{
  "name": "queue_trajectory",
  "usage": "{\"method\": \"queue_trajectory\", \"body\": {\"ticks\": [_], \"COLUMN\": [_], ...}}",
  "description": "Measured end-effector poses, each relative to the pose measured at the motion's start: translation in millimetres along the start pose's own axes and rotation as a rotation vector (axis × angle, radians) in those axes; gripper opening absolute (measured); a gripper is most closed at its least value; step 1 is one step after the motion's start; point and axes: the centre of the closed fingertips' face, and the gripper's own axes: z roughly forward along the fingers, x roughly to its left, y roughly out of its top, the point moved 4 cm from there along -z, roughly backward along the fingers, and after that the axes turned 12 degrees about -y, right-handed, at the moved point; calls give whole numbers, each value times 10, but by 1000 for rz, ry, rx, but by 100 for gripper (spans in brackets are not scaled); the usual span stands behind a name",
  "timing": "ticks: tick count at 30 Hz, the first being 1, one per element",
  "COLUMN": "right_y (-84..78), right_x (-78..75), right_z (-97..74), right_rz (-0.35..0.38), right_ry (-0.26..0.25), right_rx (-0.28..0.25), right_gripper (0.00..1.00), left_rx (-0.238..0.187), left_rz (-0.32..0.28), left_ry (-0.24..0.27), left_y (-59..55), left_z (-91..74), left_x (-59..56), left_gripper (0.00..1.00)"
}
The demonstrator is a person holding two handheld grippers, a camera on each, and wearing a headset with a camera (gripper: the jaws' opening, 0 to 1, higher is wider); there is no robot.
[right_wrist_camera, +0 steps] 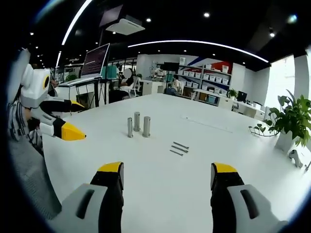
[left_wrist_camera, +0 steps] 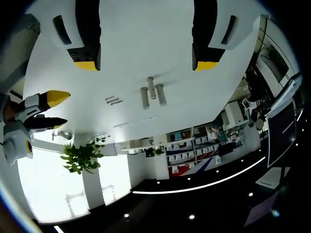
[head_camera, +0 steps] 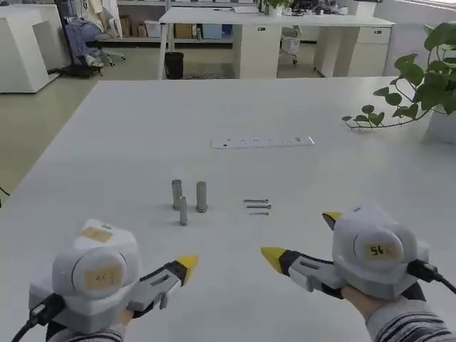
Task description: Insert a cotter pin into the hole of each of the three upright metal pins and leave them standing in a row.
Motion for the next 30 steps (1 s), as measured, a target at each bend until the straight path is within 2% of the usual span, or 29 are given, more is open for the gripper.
{"method": "queue_trajectory", "body": {"ticks": [2,11,17,21,24,26,30], "right_y": [-15,-18,-57,-13,-46,-49,-56], "right_x": [11,46,18,17,34,50,79], "right_z": [5,0,6,-4,-26,-15,-6], "right_rz": [1,-47,-28,-5,12,4,-8], "right_ry": [5,11,7,11,14,20,33], "right_rx": [7,2,18,-7,2,3,9], "right_gripper": [71,71,71,71,71,71,71], "left_rx": [8,-6,-3,-16,-10,-2,-16], "left_rz": [-4,-3,-6,-4,-5,-19,-27], "left_ry": [-1,-18,-30,-33,-35,-34,-42], "left_y": [-10,15,7,36,8,-13,13], "left_z": [2,17,31,26,19,16,30], "left_x": [-3,-27,-49,-57,-56,-52,-59], "left_gripper": [75,75,75,75,75,75,74]}}
